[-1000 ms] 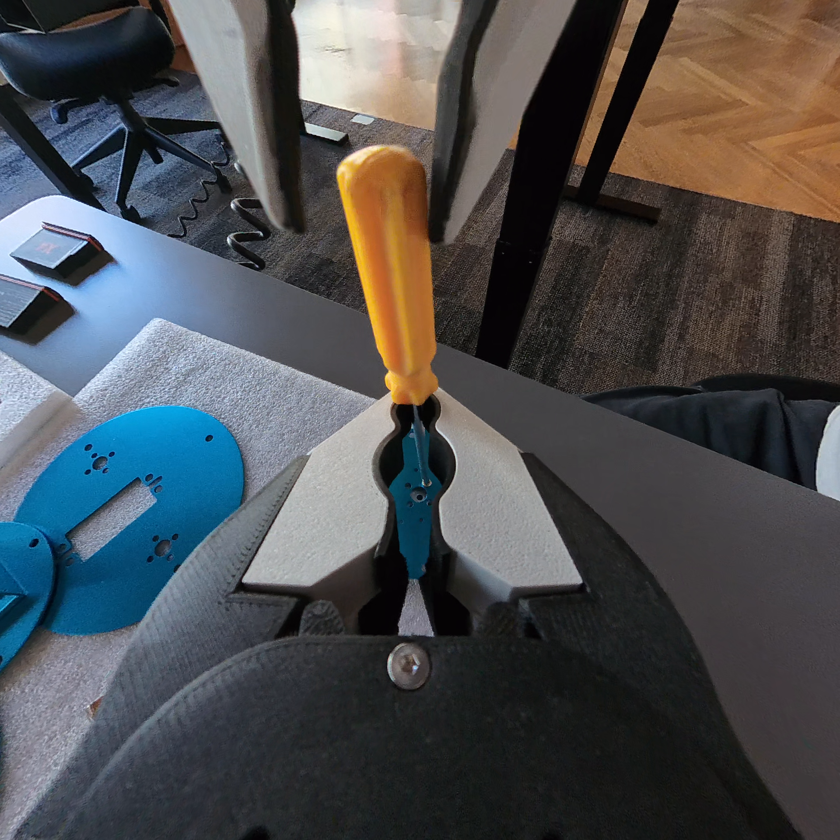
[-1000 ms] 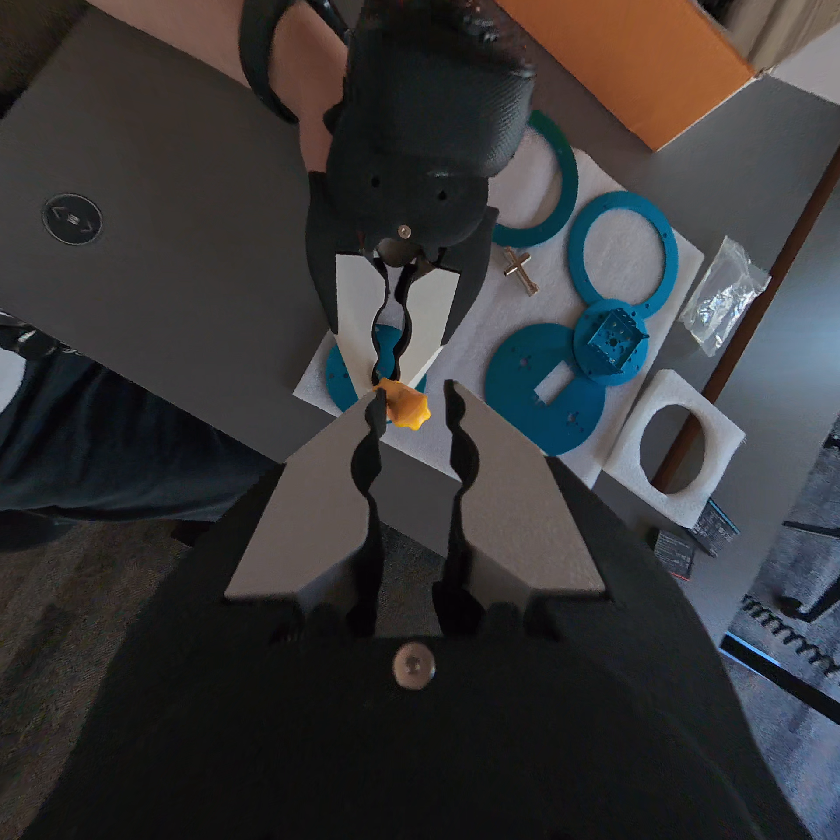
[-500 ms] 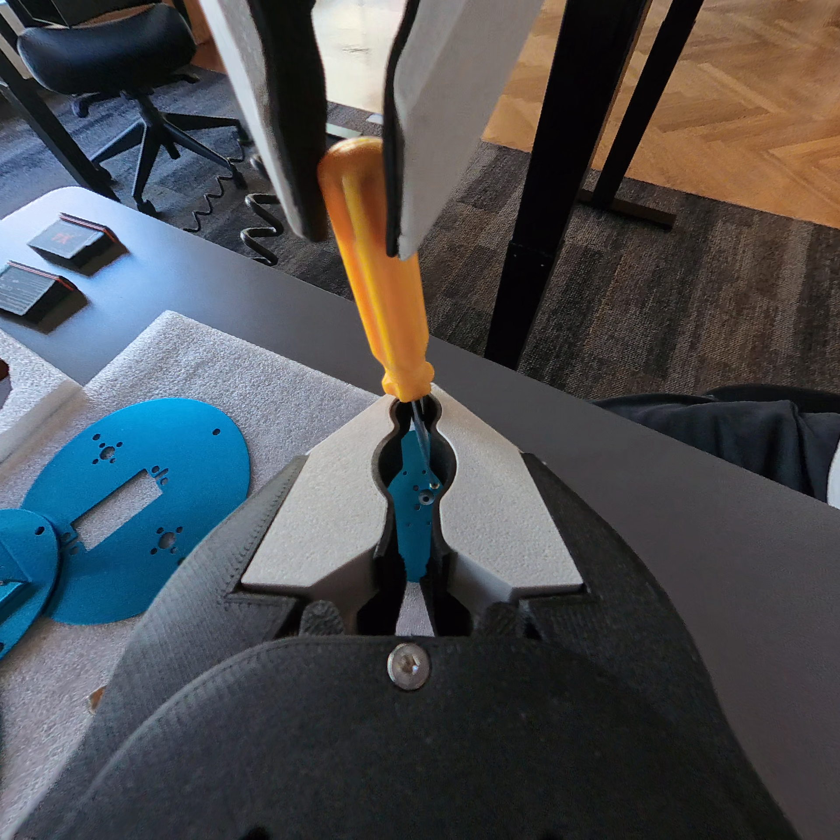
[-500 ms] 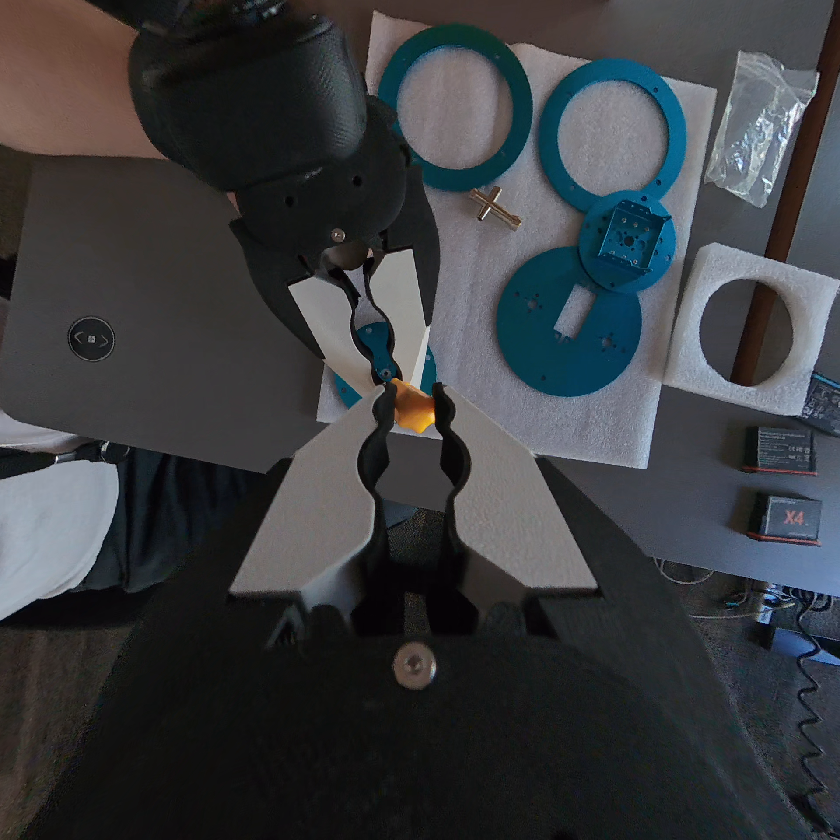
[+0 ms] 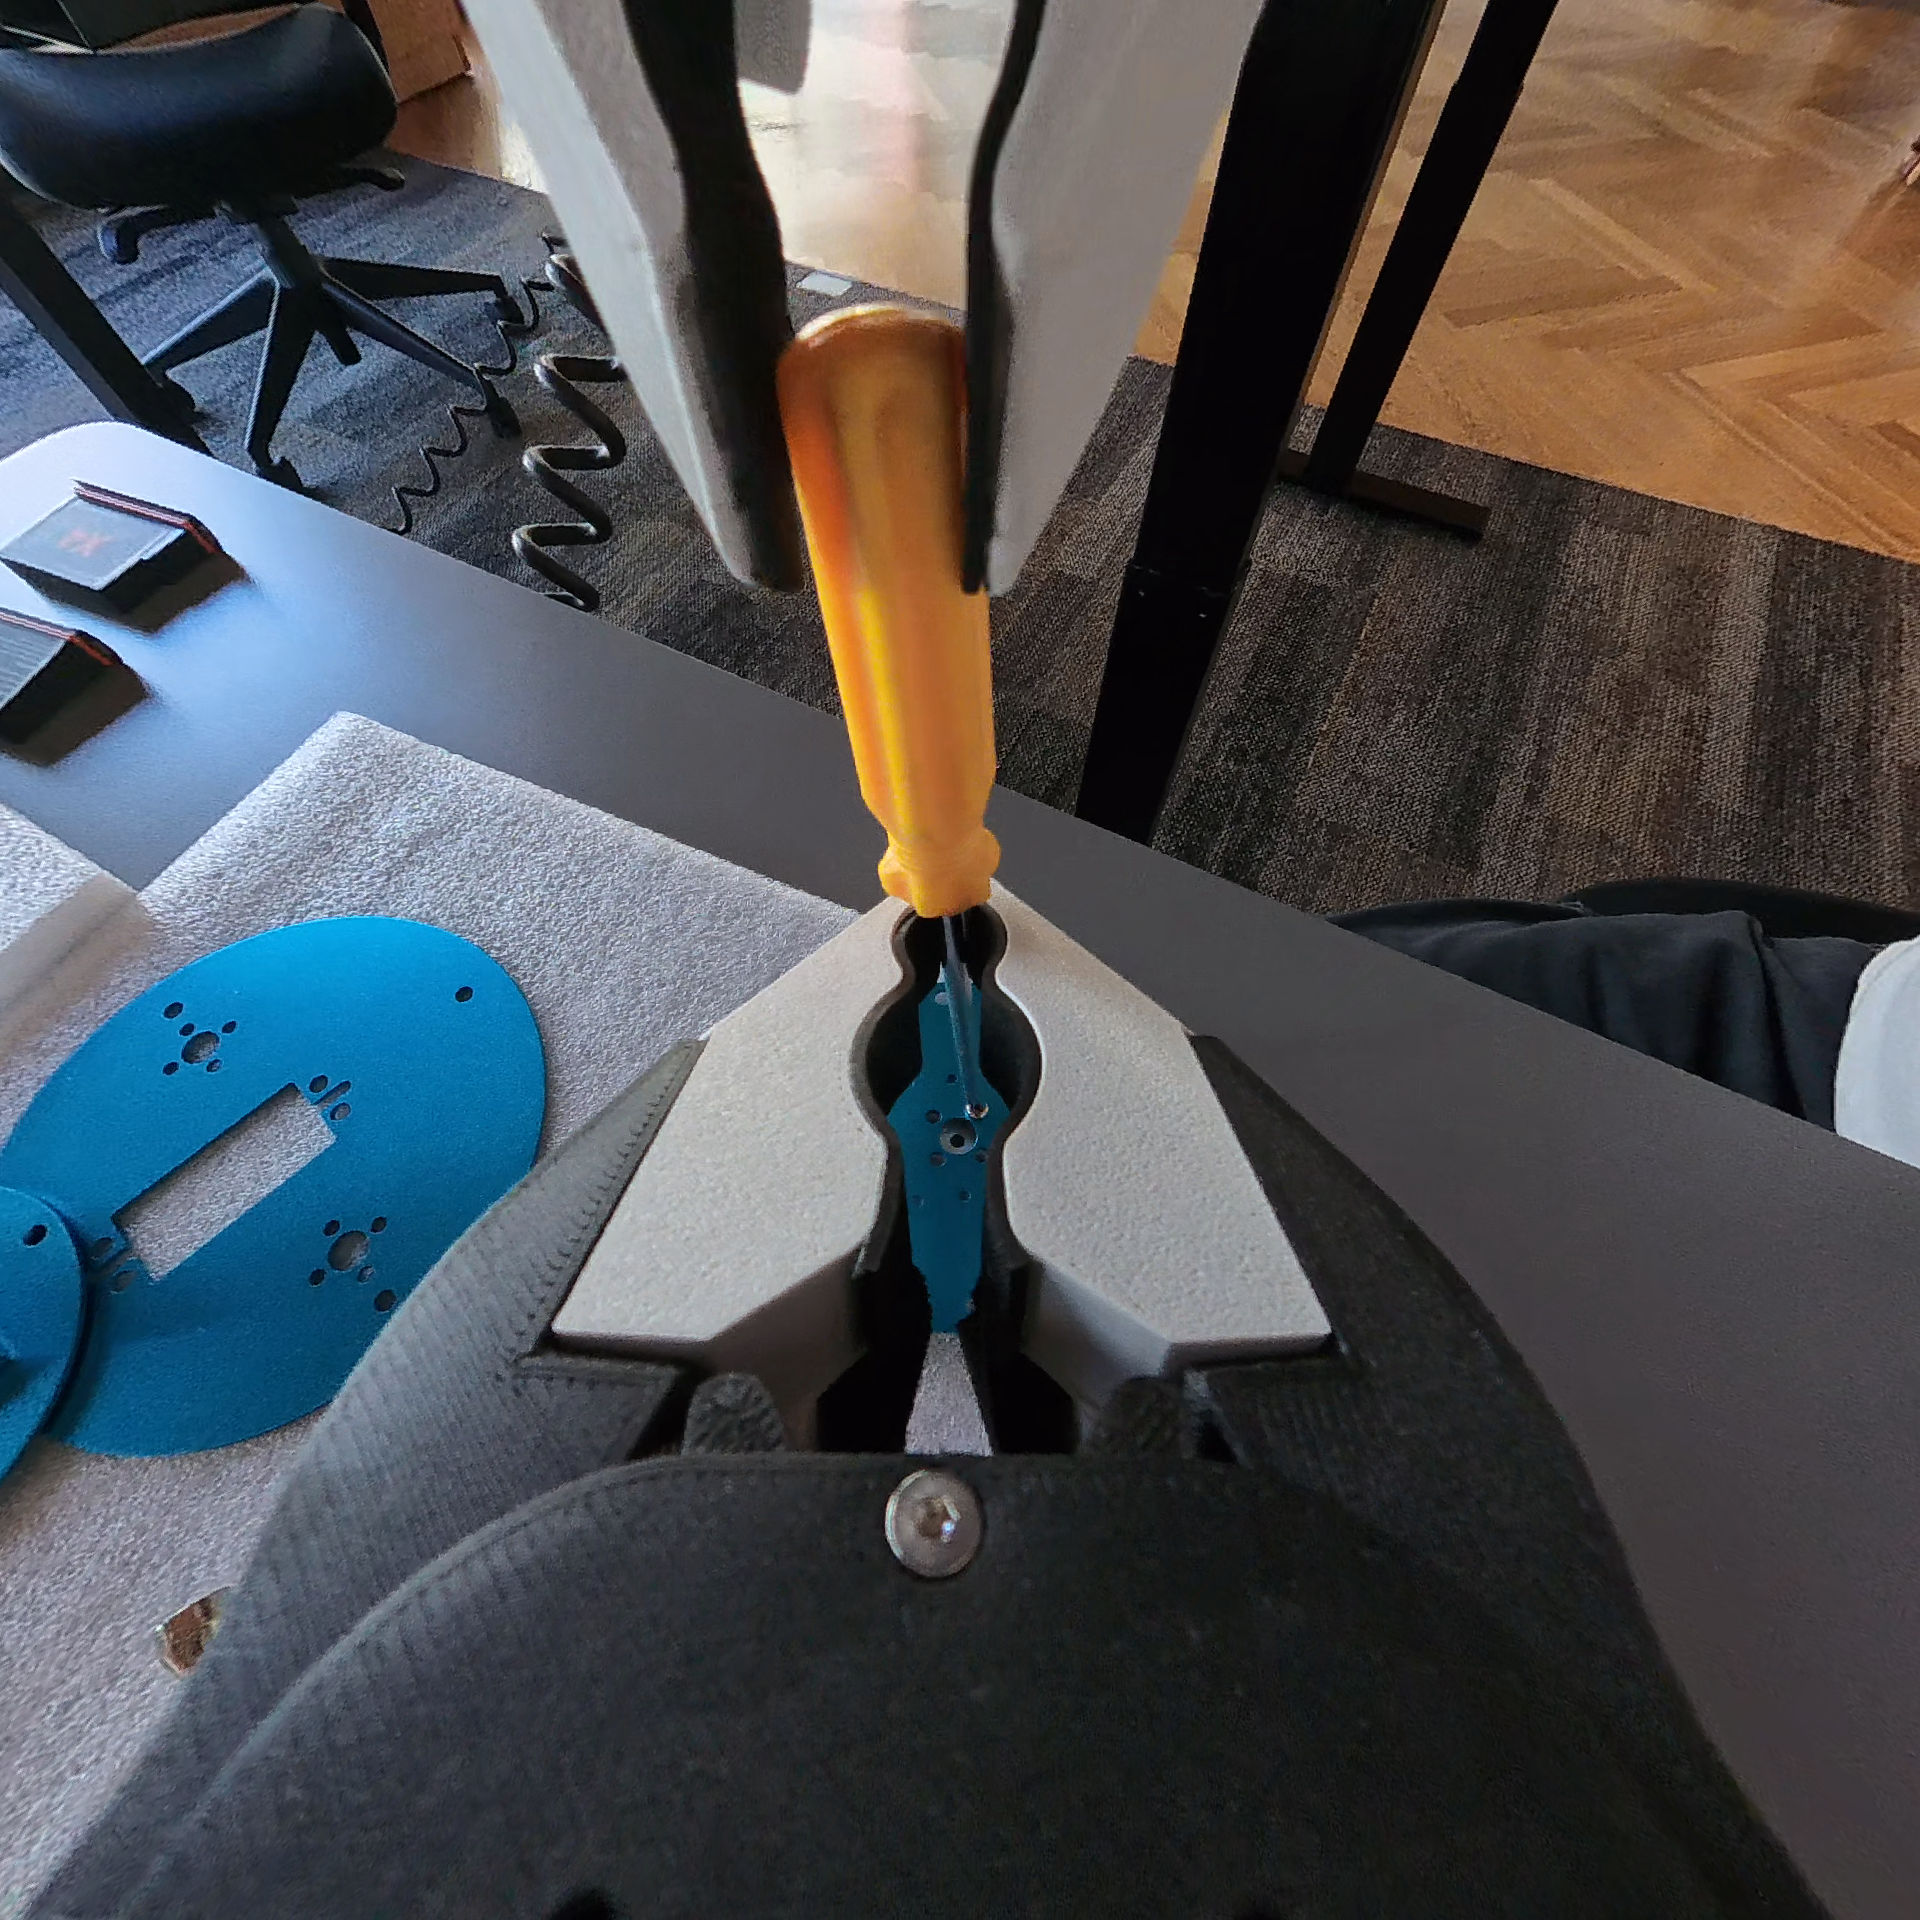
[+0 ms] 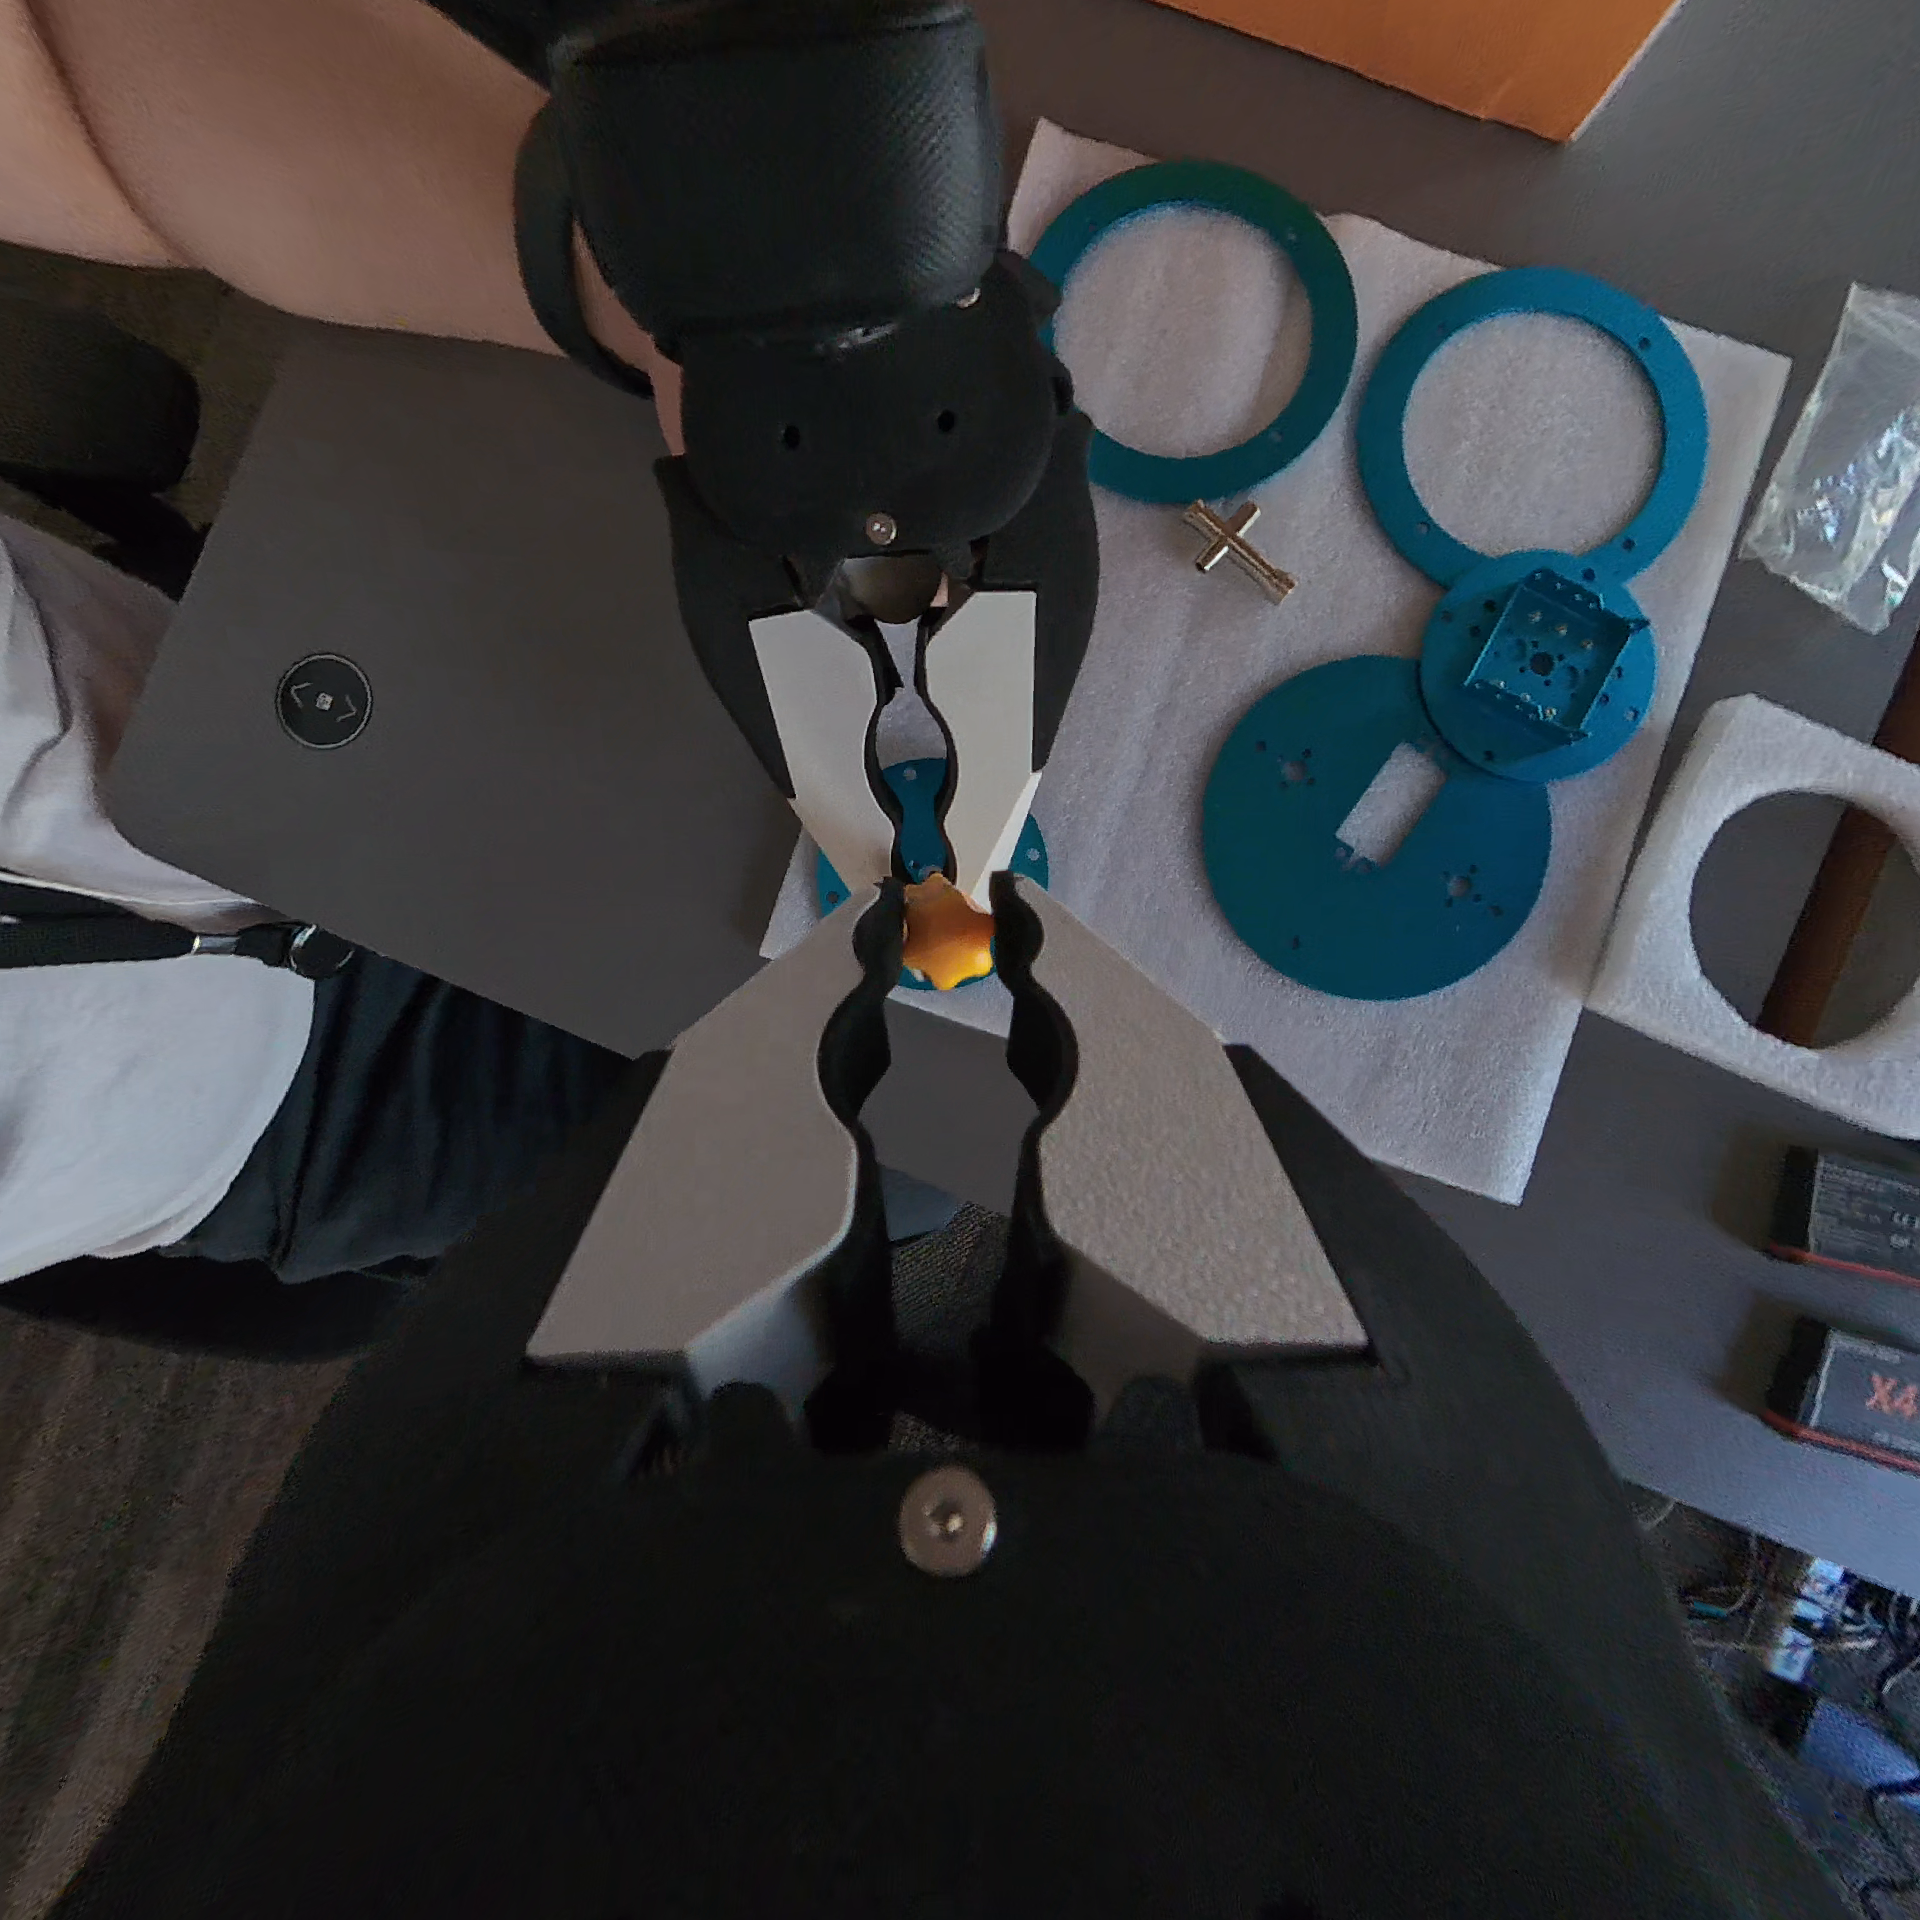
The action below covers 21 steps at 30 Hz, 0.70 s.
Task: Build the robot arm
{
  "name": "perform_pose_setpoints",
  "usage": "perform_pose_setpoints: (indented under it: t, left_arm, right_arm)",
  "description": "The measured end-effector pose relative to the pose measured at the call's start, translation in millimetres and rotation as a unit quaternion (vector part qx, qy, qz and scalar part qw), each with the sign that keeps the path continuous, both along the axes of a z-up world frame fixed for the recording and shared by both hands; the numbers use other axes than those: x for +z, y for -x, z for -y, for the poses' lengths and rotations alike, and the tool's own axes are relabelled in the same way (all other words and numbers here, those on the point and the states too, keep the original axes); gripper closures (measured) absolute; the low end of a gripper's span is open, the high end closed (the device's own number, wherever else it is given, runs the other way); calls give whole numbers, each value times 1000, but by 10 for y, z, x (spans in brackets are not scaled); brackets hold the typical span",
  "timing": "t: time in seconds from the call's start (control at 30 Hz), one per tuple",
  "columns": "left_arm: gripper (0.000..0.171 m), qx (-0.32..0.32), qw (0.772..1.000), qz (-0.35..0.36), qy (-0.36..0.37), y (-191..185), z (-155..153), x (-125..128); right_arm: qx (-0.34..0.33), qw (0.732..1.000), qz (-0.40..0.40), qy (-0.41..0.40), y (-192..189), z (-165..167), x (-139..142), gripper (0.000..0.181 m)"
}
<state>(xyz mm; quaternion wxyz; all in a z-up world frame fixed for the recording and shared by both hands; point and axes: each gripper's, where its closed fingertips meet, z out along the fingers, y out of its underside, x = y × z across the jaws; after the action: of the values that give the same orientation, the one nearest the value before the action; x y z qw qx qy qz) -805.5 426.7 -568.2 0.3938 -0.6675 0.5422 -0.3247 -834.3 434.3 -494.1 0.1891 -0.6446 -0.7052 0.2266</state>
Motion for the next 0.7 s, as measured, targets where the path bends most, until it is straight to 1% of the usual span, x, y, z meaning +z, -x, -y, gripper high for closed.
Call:
perform_pose_setpoints:
  t: [0.07, 0.2, 0.23, 0.27, 0.33, 0.4, 0.43, 0.5, 0.53, 0.6, 0.7]
  left_arm:
    - [169, 5, 1000, -3, -6, -3, -8, -5]
    - [169, 12, 1000, -13, -17, -12, -22, -19]
    - [169, 9, 1000, -12, -13, -7, -16, -17]
    - [169, 6, 1000, -8, -8, -1, -7, -13]
    - [170, 2, 1000, -1, -3, 11, 6, -5]
    - [170, 3, 1000, 1, -1, 14, 3, -5]
    - [170, 1, 1000, -1, -1, 11, 6, -6]
    - [169, 8, 1000, -6, -8, 10, -14, -10]
    - [169, 8, 1000, -6, -8, 10, -15, -11]
    - [169, 5, 1000, -2, -2, 9, -9, -11]
    - [169, 9, 1000, -5, -7, 10, -21, -13]
  right_arm:
    - [-32, 999, 7, -10, -28, -25, -10, 164]
    - [-132, 991, 8, -13, -67, -71, -20, 163]
    - [-142, 990, 3, -14, -57, -65, -15, 163]
    - [-136, 990, -4, -19, -35, -49, -5, 163]
    - [-95, 995, -13, -30, -1, -6, 13, 163]
    - [-69, 997, -20, -28, 23, -20, 37, 157]
    - [-50, 998, -28, -23, 42, -7, 55, 159]
    - [-21, 999, -27, -22, 47, -6, 51, 170]
    - [-12, 999, -24, -24, 53, -4, 43, 170]
    - [-11, 999, -15, -32, 50, -8, 36, 170]
    - [-65, 997, 0, -39, 44, -55, 26, 170]
